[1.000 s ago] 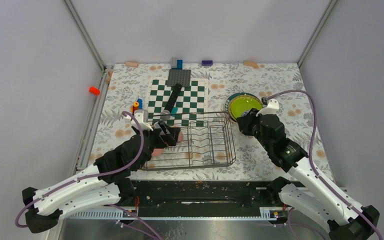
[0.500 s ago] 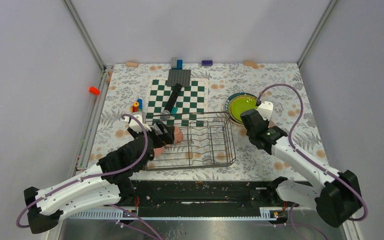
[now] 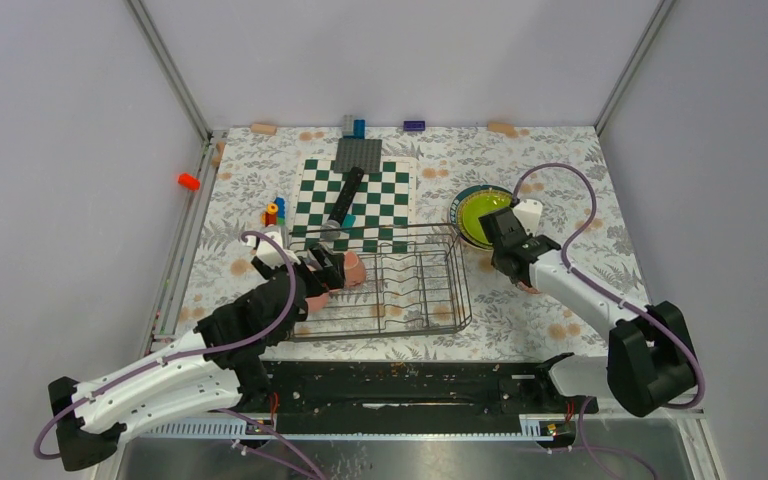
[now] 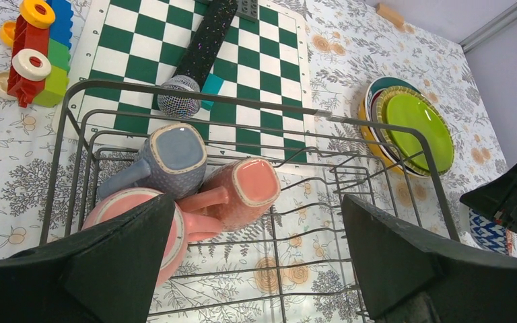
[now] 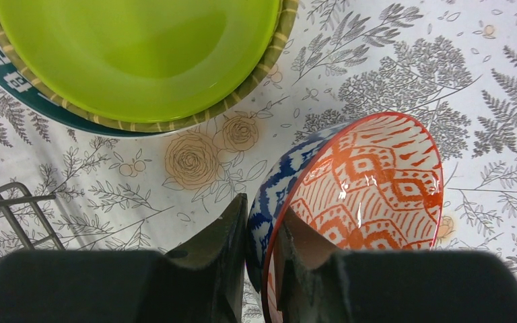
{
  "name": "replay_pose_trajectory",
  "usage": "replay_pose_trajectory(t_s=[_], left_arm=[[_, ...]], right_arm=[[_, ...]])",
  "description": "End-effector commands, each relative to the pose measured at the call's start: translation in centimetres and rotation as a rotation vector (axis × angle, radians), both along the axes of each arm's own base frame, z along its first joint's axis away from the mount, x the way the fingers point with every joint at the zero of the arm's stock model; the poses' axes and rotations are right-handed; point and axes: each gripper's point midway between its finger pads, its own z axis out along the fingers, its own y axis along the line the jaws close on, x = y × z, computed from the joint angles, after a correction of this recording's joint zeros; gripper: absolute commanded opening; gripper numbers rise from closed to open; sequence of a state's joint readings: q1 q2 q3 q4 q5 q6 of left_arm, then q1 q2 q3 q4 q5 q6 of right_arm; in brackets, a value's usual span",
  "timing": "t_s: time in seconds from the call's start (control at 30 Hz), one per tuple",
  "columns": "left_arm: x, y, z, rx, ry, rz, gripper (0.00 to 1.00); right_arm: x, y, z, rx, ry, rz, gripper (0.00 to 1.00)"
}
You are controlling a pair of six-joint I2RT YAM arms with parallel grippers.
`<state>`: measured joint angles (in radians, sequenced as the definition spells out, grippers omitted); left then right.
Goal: Unload the mixed dishes from the dish rack
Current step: Place the bowl at the center of the board.
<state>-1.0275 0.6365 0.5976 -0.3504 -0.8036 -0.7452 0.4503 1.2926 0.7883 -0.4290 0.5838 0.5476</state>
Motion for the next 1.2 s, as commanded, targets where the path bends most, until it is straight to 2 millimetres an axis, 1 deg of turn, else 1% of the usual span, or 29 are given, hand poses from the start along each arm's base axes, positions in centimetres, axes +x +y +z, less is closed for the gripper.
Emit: replay_pose_trajectory(t_s=[0.0,0.2,0.3,0.47,0.67,0.73,0.9,0.93,1.0,1.03,1.17], left_arm=[[0.5,0.4,0.7,-0.014,-0.024,0.038,0.99],[0.5,0.5,0.6,-0.011,-0.021,0.041,0.99],[0.5,0.6,0.6,-0.011,-0.020,0.044,0.99],[0.5,0.6,0.5,-0.010,-0.019,0.047,0.99],[0.6,0.5,0.5,-0.005,-0.016,0.044,0.99],[0.6,0.5,0.4,-0.005,-0.014,0.045,0.99],[0.5,0.5,0.4,-0.009,-0.012,0.043,0.99],[0.5,0.5,0.4,-0.009,-0.012,0.042,0.99],[0.5,0.4,0.4,-0.010,-0.010,0.040,0.99],[0.5,0.3,0.4,-0.009,-0.008,0.036,0.99],[0.5,0.0,0.4,-0.010,0.002,0.024,0.99]], right_arm=[[1.5,1.1,0.5,0.047,-0.031,-0.005,0.00],[1.7,1.1,-0.8,0.024,0.011,-0.010,0.00],[1.5,1.2,-1.4,0.024,0.032,-0.015,0.02],[0.4,0.7,-2.4,0.015,0.071,-0.050,0.06],[0.5,1.6,-3.4,0.053,0.094,-0.033,0.13],[0.5,1.9,-3.6,0.063,0.102,-0.026,0.15],[0.8,2.9,-3.5,0.113,0.098,-0.003,0.26],[0.9,3.1,-3.4,0.126,0.093,0.003,0.29],[0.9,3.6,-3.0,0.153,0.081,0.016,0.41],[1.0,3.8,-2.8,0.165,0.073,0.021,0.45],[1.0,4.4,-2.1,0.210,0.047,0.041,0.51]])
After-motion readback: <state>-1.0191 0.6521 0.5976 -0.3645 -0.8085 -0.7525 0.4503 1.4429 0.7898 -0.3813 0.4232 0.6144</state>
